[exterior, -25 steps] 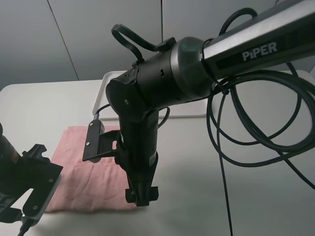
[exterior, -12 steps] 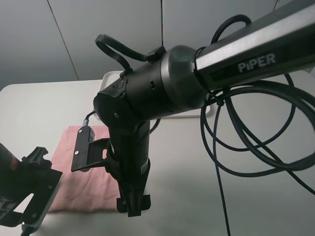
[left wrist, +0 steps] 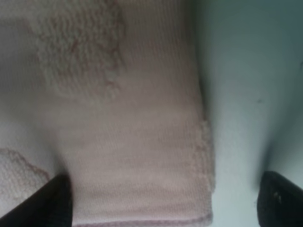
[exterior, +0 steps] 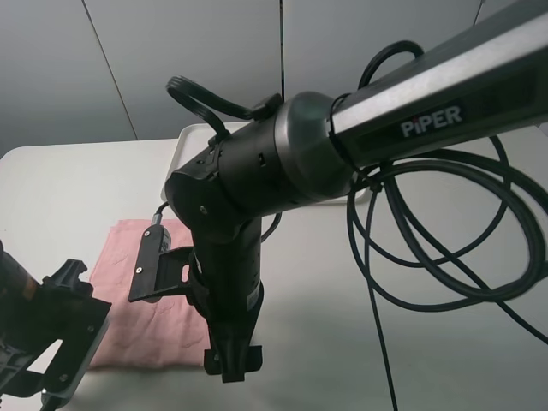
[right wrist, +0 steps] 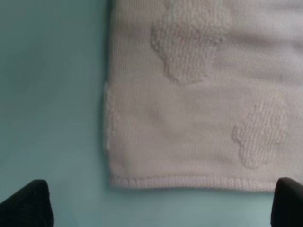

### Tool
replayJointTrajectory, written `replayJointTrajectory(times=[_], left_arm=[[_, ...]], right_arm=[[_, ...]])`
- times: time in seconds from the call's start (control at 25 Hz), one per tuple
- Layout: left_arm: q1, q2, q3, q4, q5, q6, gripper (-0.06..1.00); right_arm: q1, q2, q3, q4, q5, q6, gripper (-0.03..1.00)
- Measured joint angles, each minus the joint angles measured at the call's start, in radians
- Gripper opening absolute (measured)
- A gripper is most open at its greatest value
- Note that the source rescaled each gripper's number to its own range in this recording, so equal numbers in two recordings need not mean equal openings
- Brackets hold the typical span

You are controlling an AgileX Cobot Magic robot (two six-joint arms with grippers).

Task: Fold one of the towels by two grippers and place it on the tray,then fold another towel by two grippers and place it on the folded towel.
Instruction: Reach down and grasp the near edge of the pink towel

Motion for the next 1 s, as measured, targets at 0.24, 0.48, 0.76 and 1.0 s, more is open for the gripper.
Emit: replayJointTrajectory(times=[0.24,0.48,0.76,1.0], left_arm=[[0.0,0.0,0.042,0.036,-0.056,-0.005,1.0],[-0.001,-0.002,0.046,0.046,-0.061,-0.049,1.0],[-0.001,-0.004,0.057,0.058,-0.075,-0.051,1.0],[-0.001,-0.004,0.059,0.061,-0.075,-0.065,1.0]], right_arm=[[0.0,0.0,0.0,0.036,0.0,0.0,1.0],[0.0,0.0,0.0,0.036,-0.002,0.005,1.0],[0.0,0.007,0.062,0.093,-0.032,-0.037,1.0],[0.009,0.017,0.079,0.091,-0.068,-0.044,1.0]])
